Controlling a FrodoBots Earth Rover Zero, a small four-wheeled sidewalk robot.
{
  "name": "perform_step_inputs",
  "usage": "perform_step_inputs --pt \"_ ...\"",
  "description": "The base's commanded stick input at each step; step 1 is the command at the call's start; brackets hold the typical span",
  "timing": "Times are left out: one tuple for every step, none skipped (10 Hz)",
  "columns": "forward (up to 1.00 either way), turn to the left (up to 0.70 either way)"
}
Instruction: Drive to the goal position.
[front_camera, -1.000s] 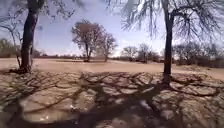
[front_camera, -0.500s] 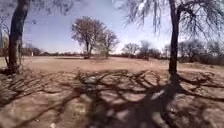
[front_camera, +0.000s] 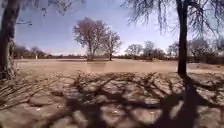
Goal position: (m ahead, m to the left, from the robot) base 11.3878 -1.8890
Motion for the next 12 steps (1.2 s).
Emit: perform_step_inputs --pt "1.0 0.0" --pt "1.0 0.0" --pt "1.0 0.0" --pt "1.0 0.0" --pt "1.0 0.0" --pt "1.0 0.0" --pt "1.0 0.0" --pt "1.0 0.0" --pt "1.0 0.0" --pt "1.0 0.0" --pt "1.0 0.0" --pt "1.0 0.0"
